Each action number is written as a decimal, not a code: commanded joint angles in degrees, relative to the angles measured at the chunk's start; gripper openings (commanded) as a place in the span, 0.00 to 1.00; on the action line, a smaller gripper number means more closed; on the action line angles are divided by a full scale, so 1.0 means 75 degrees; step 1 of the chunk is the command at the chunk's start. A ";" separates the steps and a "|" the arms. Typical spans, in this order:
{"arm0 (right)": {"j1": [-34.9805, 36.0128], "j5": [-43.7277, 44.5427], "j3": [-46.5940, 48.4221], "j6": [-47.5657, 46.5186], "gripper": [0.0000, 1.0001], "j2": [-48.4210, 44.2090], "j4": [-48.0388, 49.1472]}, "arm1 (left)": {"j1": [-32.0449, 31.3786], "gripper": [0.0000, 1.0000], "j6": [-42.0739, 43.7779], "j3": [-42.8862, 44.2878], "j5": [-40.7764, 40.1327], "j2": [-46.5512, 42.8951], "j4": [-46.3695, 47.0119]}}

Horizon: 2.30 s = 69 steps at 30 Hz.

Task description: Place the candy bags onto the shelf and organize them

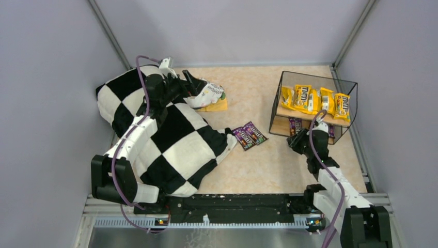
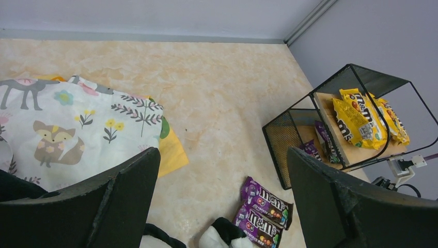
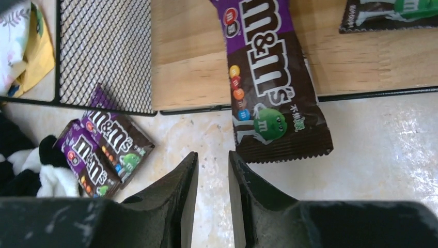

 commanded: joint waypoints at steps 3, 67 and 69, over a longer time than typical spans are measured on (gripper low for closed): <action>0.0060 0.1112 -0.0361 0.0704 0.29 0.0688 0.2540 | 0.0000 0.99 0.0018 0.0213 0.0036 -0.0095 0.0360; -0.0870 0.1239 -0.1358 0.4817 0.00 0.8016 1.2975 | 0.0259 0.99 -0.0490 0.0136 0.0490 0.0249 0.0633; -0.0877 0.1386 -0.1368 0.4764 0.00 0.8008 1.2830 | 0.0339 0.99 -0.0600 0.0131 0.0595 0.0287 0.0679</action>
